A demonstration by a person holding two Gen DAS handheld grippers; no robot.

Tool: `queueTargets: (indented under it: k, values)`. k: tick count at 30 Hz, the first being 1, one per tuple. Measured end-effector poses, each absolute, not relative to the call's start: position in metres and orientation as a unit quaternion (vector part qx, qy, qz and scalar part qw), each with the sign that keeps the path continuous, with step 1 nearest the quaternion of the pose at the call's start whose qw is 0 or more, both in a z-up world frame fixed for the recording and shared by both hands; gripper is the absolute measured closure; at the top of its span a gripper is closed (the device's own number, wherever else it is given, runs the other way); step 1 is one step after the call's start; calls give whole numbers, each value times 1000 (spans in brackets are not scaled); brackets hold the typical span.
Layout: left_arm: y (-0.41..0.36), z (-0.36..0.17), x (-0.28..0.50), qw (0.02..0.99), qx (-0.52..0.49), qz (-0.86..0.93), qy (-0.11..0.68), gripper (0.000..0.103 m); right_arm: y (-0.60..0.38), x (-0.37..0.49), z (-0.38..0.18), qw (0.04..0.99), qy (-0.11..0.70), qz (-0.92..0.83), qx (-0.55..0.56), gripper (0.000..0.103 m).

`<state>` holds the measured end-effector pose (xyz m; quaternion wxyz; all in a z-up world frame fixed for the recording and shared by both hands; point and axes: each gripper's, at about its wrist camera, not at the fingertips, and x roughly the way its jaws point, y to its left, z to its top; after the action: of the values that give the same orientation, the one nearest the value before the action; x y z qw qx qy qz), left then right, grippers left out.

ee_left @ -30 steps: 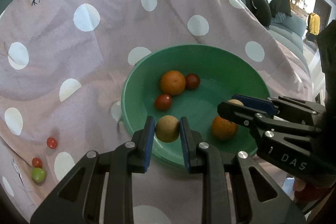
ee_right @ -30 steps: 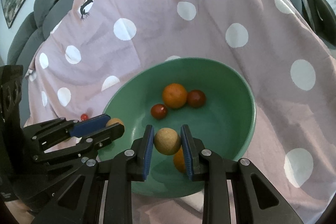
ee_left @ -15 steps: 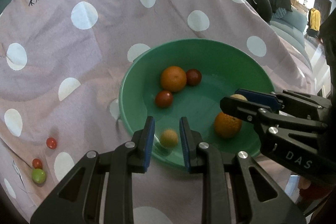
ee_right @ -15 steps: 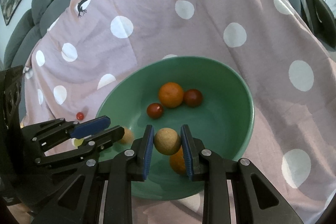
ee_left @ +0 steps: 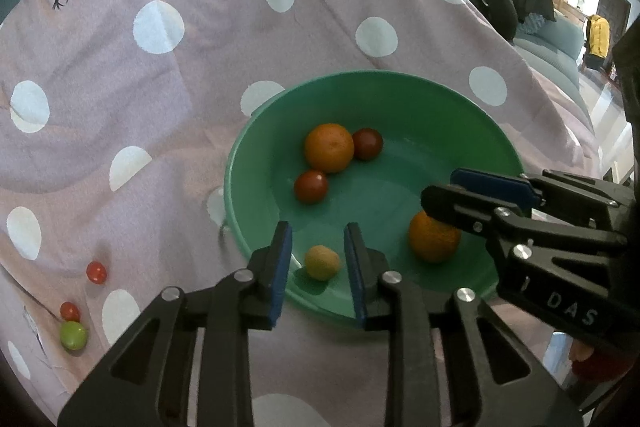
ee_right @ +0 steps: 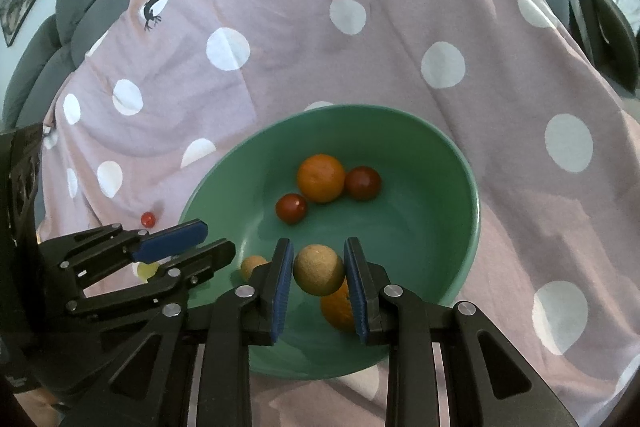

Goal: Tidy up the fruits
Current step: 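Open the left tool while the right tool opens, dropping both small fruits into the bowl, then move both tools back toward the two green plums on the sheet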

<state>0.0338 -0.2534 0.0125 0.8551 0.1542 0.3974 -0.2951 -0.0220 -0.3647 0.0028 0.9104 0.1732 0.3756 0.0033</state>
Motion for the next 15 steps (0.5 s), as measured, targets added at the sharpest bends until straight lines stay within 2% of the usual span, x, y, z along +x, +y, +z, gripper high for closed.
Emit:
queueTargets:
  k: [4,7,9,11,15]
  values:
    - [-253,12,32,857,155,-295,394,64,-365,-24,4,911,376,-3,168,72]
    - [-252,14,29,859,149,-298,389,55,-368,-28,5,912,373,-8,171,69]
    - [-250,17,25,861,144,-302,382,40,-371,-32,7,913,368,-13,177,59]
    - [-244,22,19,867,134,-300,374,29,-374,-37,7,913,360,-12,191,58]
    - [-222,29,10,875,107,-290,373,28,-375,-47,7,915,348,-3,206,58]
